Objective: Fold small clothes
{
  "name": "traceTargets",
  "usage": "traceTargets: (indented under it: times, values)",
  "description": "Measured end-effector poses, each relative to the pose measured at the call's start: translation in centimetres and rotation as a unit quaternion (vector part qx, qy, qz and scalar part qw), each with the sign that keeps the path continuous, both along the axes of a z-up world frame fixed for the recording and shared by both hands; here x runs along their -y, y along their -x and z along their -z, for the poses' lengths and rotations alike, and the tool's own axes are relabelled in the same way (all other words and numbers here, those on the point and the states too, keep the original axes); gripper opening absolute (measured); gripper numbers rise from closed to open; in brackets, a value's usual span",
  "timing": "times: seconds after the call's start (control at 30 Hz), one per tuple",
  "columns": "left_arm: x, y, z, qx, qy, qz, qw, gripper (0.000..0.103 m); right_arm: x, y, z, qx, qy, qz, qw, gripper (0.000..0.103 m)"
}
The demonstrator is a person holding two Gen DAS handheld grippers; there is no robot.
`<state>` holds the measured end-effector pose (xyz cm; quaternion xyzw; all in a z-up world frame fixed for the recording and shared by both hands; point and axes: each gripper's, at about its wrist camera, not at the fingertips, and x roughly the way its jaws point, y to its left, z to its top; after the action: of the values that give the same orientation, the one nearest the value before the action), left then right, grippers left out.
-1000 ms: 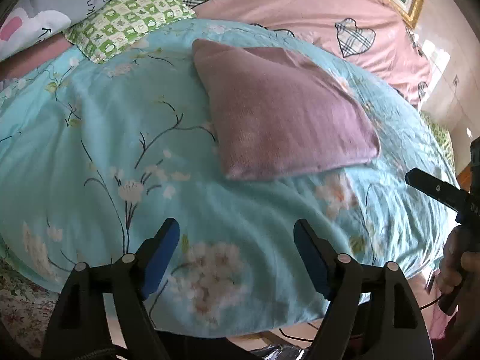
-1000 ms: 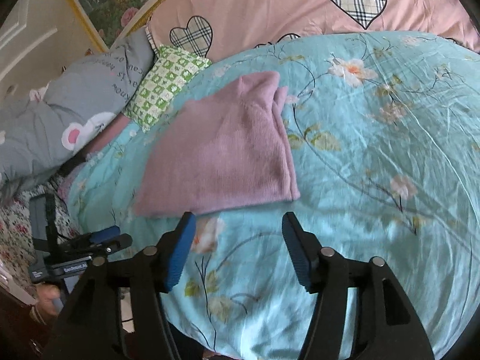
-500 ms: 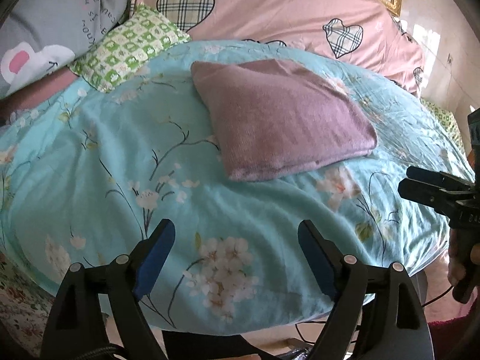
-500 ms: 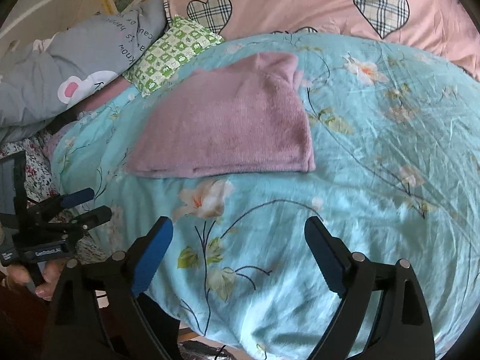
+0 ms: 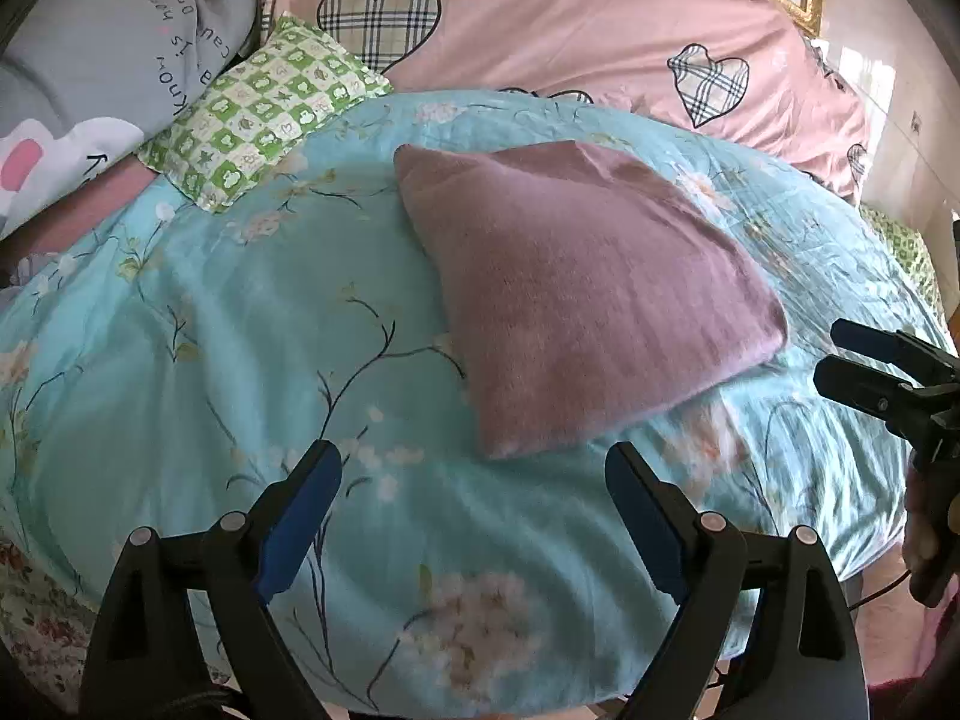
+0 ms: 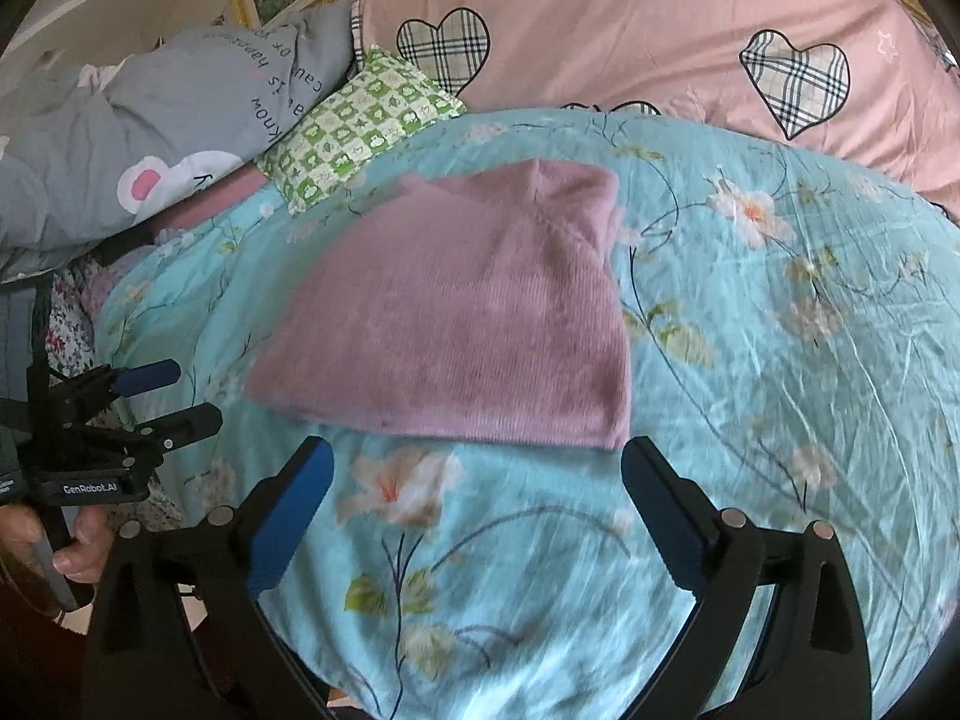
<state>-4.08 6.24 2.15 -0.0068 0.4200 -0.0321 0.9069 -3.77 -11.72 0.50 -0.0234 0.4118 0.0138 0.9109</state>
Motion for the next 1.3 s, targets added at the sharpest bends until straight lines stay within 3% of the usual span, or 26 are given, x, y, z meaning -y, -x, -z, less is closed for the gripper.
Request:
traceTargets:
  times: [0.37, 1.3]
  values:
    - [0.6, -2.0, 0.3, 0.007, 0.010, -0.018, 0.9998, 0.095, 0.1, -2.2, 0.5, -0.004, -0.005, -0.003, 1.000, 0.101]
    - [1.2, -2.3, 1.8, -0.024, -0.036, -0.017, 0.9989, 0.096, 0.2, -2.6, 2.8, -0.040, -0.004, -0.001, 0.999, 0.101]
